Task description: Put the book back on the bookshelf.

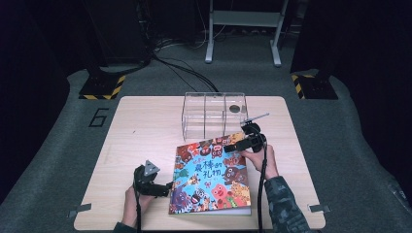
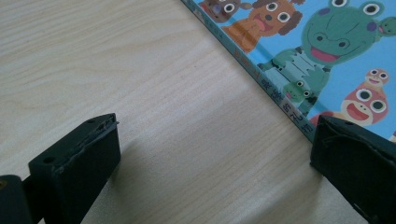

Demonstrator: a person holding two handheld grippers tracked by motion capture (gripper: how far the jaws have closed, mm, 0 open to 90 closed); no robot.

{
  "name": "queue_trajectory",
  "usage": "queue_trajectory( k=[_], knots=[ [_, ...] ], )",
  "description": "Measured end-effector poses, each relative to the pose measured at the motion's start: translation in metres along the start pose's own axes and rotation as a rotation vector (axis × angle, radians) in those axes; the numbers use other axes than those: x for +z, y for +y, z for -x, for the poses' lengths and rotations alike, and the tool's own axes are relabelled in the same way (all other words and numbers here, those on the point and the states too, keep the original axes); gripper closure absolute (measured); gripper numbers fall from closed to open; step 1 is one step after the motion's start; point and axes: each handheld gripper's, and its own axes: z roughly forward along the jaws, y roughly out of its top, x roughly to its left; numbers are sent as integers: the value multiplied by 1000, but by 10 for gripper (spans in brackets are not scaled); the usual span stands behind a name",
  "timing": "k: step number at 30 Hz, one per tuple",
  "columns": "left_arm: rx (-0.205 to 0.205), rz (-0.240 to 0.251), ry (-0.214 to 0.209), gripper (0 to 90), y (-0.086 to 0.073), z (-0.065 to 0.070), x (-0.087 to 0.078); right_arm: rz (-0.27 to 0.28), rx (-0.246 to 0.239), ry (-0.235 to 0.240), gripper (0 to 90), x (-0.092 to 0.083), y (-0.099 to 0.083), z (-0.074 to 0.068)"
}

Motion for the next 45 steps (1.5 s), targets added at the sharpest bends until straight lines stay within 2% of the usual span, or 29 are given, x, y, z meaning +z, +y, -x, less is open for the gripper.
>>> queue_trajectory(
  k=[2, 3, 12, 19, 30, 42, 45],
  knots=[
    [0, 0, 0, 13, 0, 0, 0, 7, 12, -27, 351, 0, 3, 1],
    [0, 0, 0, 13, 0, 0, 0, 3, 21, -21, 370, -1, 6, 2],
    [-1, 4, 0, 14, 0, 0, 0, 18, 28, -4, 452, 0, 15, 5],
    [0, 4, 1, 14, 0, 0, 0, 33, 24, -22, 510, 1, 21, 7],
    [-1, 4, 0, 14, 0, 0, 0, 24, 41, -30, 520, 0, 26, 4],
    [13, -3, -2, 14, 0, 0, 0, 19, 6, -66, 511, 0, 32, -2],
    [12, -3, -2, 14, 0, 0, 0, 16, 12, -78, 511, -1, 33, -6]
  ],
)
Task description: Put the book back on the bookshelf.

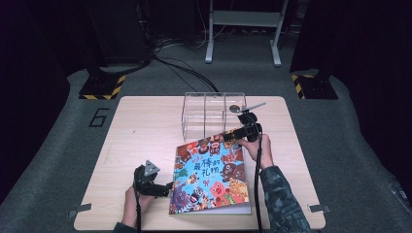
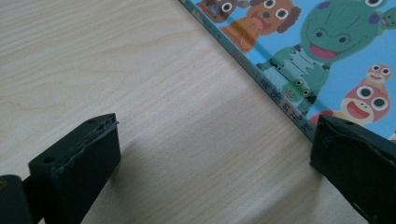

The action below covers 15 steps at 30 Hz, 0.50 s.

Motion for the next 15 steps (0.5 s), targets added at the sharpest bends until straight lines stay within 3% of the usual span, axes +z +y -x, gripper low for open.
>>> queue_trajectory(
  k=[15],
  knots=[
    [2, 0, -1, 13, 0, 0, 0, 26, -77, -31, 521, -7, 2, -13]
  ],
)
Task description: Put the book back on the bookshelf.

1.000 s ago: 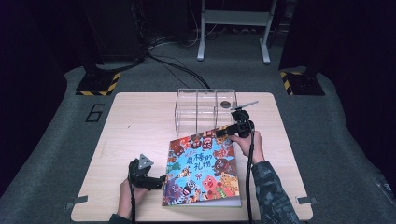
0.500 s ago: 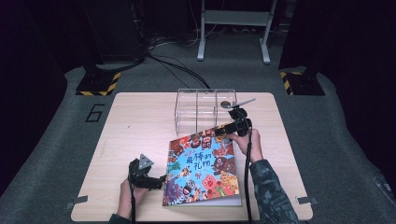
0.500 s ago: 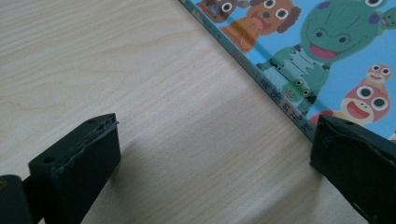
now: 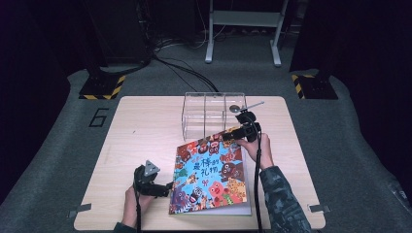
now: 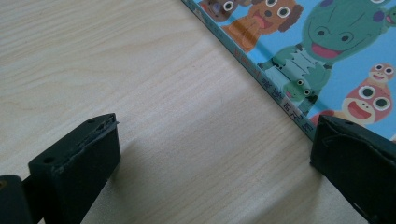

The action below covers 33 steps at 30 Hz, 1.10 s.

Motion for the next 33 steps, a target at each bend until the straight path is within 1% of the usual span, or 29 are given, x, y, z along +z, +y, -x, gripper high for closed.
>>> queue_trajectory(
  k=[3, 4, 5, 7, 8, 10, 13, 14, 17, 18, 20, 21, 22, 23, 24, 26, 27, 31, 32, 33],
  knots=[
    [0, 0, 0, 13, 0, 0, 0, 0, -7, 5, 525, -1, 0, 0],
    [-1, 0, 0, 13, 0, 0, 0, 11, -15, 1, 527, -1, 0, -2],
    [1, 0, 0, 13, 0, 0, 0, 22, -34, 5, 531, -3, -1, -3],
    [0, 0, 0, 13, 0, 0, 0, 30, -44, 14, 534, -4, -1, -3],
    [0, 0, 0, 13, 0, 0, 0, 41, -51, 9, 535, -4, -2, -4],
    [0, 0, 0, 13, 0, 0, 0, 37, -57, 10, 535, -4, -2, -4],
    [0, 0, 0, 13, 0, 0, 0, 45, -63, 9, 535, -4, -4, -3],
    [0, 0, 0, 13, 0, 0, 0, 55, -76, 11, 535, -4, -5, -3],
    [0, 0, 0, 13, 0, 0, 0, 61, -86, 9, 536, -5, -6, -3],
    [0, 0, 0, 13, 0, 0, 0, 70, -98, 10, 537, -6, -7, -4],
    [-1, 0, 0, 13, 0, 0, 0, 81, -100, 11, 537, -6, -8, -5],
    [0, 0, 0, 13, 0, 0, 0, 87, -117, 8, 538, -7, -9, -5],
    [-1, 0, 0, 13, 0, 0, 0, 98, -122, 7, 539, -7, -10, -5],
    [-1, 0, 1, 14, 0, 0, 0, 102, -114, 3, 540, -8, -11, -6],
    [-3, 0, 2, 14, 0, 0, 0, 113, -124, 5, 542, -8, -12, -6],
    [-4, 0, 3, 14, 0, 0, 0, 126, -121, 3, 543, -9, -15, -7],
    [-4, 0, 3, 14, 0, 0, 0, 133, -133, 1, 544, -10, -16, -6],
    [-5, 0, 2, 14, 0, 0, 0, 155, -142, -6, 543, -13, -21, -9],
    [-14, 7, 4, 14, 0, 0, 0, 159, -145, -9, 543, -14, -22, -10],
    [-15, 2, 4, 14, 0, 0, 0, 161, -151, -10, 543, -15, -23, -10]
  ],
)
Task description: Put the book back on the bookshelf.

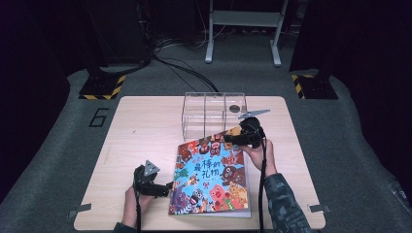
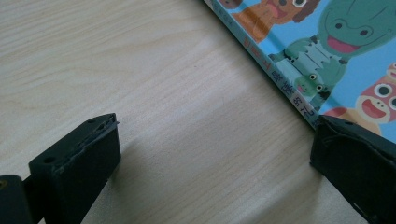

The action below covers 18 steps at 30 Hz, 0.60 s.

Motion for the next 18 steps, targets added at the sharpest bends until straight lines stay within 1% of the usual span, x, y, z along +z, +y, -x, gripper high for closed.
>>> queue_trajectory(
  k=[2, 4, 5, 6, 7, 8, 9, 10, 12, 13, 14, 15, 16, 18],
  knots=[
    [7, -6, -4, 14, 0, -1, -1, 18, -13, -6, 543, -2, -2, -1],
    [-27, 4, -14, 14, 0, -1, -1, 39, -35, -6, 543, -4, -4, -2],
    [-34, 14, -14, 14, -1, -1, 0, 43, -29, -7, 543, -5, -5, -3],
    [-36, 17, -11, 15, -1, -1, 0, 50, -36, -11, 543, -6, -6, -4],
    [-40, 17, -18, 15, -1, -2, -1, 61, -40, -13, 542, -7, -6, -5],
    [-54, 23, -18, 15, -1, -2, -1, 71, -49, -16, 542, -8, -7, -6],
    [-48, 18, -26, 16, -1, -4, -1, 80, -51, -19, 542, -9, -7, -8],
    [-70, 32, -26, 16, -1, -3, -1, 90, -58, -21, 542, -10, -8, -9],
    [-72, 29, -40, 16, -1, -6, -2, 105, -77, -22, 542, -12, -10, -10],
    [-78, 19, -45, 15, -1, -6, -3, 113, -89, -21, 542, -13, -10, -10],
    [-83, 35, -33, 10, -2, -6, -2, 118, -94, -24, 542, -13, -10, -11],
    [-90, 44, -38, 6, -2, -7, -1, 125, -83, -27, 542, -14, -11, -13],
    [-92, 36, -39, 3, -2, -8, -2, 132, -93, -28, 541, -14, -11, -13],
    [-97, 35, -49, 0, -1, -10, -2, 144, -98, -30, 541, -15, -12, -14]
  ],
)
